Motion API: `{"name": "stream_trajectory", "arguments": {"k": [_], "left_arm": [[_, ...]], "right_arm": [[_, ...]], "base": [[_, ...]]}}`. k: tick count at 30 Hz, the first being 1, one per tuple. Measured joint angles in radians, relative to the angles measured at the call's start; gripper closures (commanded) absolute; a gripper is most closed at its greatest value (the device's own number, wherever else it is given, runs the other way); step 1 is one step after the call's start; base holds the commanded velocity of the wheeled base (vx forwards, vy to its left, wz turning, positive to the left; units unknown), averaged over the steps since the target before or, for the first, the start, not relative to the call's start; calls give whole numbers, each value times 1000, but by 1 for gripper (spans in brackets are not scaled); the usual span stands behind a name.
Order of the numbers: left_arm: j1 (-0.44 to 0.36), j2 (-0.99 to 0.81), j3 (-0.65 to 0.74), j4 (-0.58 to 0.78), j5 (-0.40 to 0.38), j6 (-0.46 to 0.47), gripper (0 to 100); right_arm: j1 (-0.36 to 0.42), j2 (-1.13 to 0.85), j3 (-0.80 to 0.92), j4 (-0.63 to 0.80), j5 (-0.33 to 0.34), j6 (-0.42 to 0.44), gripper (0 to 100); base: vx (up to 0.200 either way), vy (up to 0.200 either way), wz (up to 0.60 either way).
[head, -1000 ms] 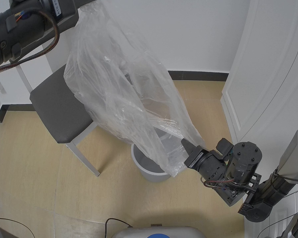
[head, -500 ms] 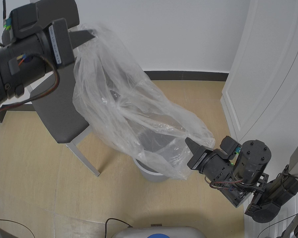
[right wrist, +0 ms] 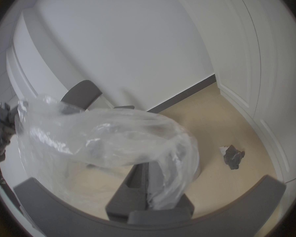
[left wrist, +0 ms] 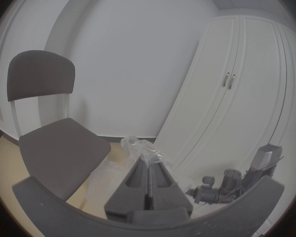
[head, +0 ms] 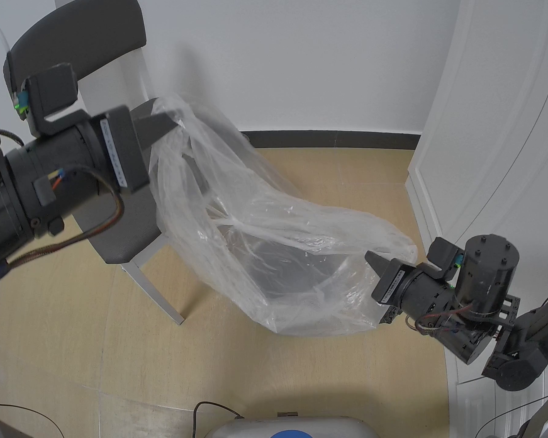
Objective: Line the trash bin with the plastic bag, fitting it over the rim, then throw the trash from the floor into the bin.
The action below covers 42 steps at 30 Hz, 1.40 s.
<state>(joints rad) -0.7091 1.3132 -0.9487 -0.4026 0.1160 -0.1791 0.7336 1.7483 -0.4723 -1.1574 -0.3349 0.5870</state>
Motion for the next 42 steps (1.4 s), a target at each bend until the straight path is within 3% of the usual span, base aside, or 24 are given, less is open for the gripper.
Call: {"name": "stream_trajectory", "arguments": {"k": [12, 22, 28, 42], "left_arm": [[40, 46, 96, 14, 44, -33, 100], [35, 70, 149, 14, 49, -107, 100], [30, 80, 151, 7, 49, -124, 100], [31, 191, 149, 1, 46, -151, 100]], "right_arm": [[-65, -172, -39, 234, 33, 0, 100], [-64, -222, -56, 274, 32, -42, 100], [-64, -236, -131, 475, 38, -76, 100], [-105, -281, -170, 527, 93, -86, 100]], "base": [[0, 0, 0], [0, 0, 0], [0, 0, 0], [0, 0, 0]]}}
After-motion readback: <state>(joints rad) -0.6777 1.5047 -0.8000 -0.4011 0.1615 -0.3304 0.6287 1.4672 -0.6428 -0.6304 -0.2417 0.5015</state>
